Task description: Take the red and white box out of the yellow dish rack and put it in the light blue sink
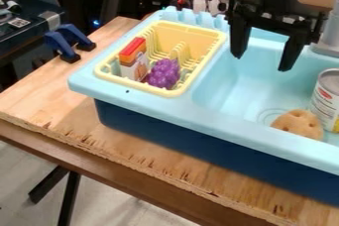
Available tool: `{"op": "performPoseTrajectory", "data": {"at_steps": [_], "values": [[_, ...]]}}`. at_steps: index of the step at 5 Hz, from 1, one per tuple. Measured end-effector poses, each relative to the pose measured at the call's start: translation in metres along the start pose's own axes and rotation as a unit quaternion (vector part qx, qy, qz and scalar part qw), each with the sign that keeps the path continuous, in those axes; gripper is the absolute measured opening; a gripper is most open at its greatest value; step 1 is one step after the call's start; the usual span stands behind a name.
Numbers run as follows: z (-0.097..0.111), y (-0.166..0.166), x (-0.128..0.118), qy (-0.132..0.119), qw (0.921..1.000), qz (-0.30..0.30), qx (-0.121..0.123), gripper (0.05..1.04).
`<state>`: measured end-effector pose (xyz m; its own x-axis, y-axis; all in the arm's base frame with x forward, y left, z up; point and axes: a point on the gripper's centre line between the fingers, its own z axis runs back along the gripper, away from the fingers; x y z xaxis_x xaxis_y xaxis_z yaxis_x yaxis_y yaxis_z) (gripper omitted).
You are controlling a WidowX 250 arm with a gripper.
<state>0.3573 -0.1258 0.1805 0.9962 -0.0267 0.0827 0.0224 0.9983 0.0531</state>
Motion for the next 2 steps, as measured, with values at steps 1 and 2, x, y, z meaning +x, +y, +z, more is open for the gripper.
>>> {"op": "performPoseTrajectory", "data": {"at_steps": [1, 2], "values": [[-0.016, 0.0, -0.002, 0.023, 0.9997, -0.001, 0.007, 1.002], [-0.018, 0.011, 0.005, 0.018, 0.9985, -0.05, -0.012, 1.002]]}}
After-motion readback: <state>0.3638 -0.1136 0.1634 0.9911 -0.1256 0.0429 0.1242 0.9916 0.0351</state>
